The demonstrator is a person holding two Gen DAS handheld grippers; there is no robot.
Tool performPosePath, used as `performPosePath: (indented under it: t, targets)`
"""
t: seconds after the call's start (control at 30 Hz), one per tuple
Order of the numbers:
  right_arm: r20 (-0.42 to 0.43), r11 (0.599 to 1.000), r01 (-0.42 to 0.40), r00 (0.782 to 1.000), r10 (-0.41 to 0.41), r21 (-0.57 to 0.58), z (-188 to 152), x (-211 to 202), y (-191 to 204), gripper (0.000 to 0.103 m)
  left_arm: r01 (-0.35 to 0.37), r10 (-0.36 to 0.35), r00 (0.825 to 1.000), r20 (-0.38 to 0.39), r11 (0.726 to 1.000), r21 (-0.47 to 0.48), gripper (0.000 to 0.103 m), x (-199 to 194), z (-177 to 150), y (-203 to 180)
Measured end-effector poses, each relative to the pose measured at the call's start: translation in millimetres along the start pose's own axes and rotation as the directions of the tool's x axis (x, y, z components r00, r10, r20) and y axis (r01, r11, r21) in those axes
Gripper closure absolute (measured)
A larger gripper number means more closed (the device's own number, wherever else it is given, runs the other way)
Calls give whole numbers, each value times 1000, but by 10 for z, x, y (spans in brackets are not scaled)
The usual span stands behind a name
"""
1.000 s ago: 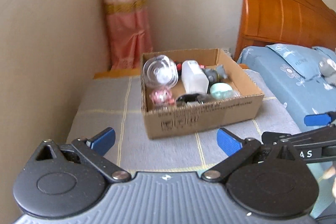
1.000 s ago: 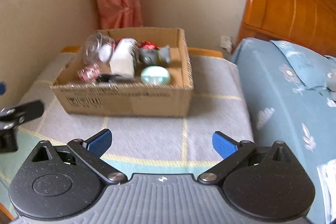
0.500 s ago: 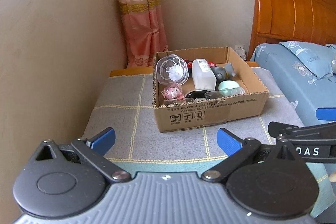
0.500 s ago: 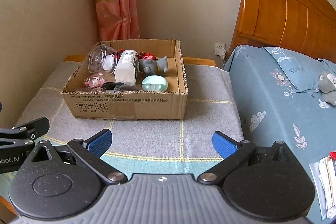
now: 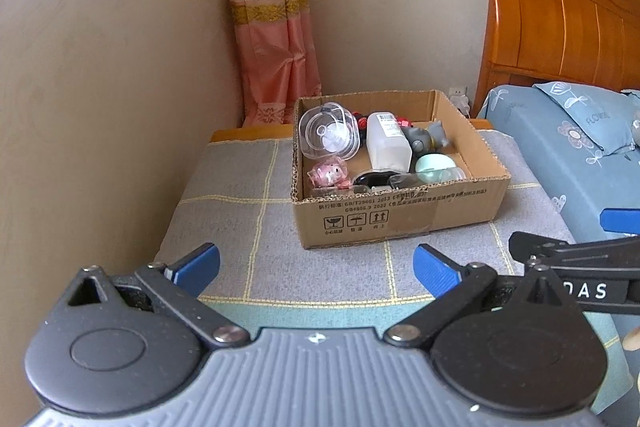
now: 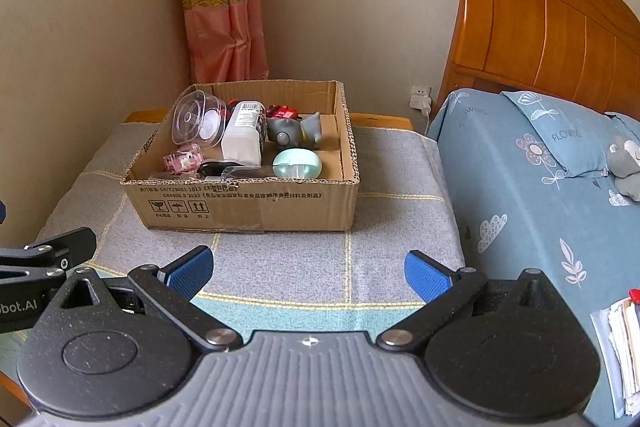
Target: Organize rigid objects
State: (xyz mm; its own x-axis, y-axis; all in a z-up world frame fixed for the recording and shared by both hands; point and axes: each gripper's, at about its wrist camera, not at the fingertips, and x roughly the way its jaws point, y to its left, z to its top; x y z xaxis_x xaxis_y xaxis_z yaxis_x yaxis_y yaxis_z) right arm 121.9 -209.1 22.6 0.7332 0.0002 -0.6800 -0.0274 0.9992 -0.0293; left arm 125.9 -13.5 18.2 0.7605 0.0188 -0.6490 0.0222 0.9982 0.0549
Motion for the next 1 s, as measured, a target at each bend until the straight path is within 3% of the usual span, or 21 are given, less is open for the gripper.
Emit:
performPosePath:
  t: [1.0]
  targets:
    - [15,1000,-3,1000,3,5,19,-48,3,0,-9,9,1000,0,1000,-11,1,-22,5,11]
